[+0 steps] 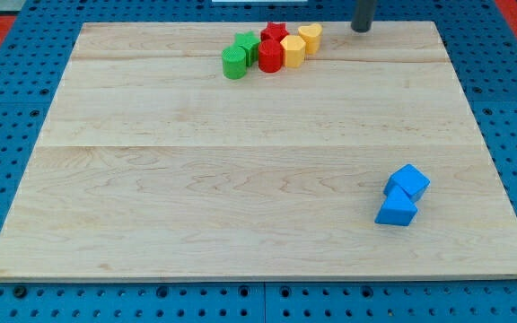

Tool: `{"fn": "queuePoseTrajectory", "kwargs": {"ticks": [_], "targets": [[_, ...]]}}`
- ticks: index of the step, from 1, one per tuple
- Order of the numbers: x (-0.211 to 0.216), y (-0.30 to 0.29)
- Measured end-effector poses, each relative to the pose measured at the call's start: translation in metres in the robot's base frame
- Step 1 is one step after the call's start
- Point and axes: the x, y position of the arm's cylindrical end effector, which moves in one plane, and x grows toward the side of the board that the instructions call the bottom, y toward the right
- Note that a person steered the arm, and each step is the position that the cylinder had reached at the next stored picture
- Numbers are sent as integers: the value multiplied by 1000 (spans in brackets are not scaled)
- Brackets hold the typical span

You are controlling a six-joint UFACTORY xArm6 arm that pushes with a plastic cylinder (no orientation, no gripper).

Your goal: Push the yellow heart along with group of blocks a bit left

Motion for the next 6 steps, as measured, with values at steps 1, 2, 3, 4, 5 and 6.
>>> {"fn": "queuePoseTrajectory", "kwargs": {"ticks": [1,2,3,4,5,6], "targets": [[4,-19],[11,-32],[16,-50],[22,-70],[29,-88],[38,-94]]}}
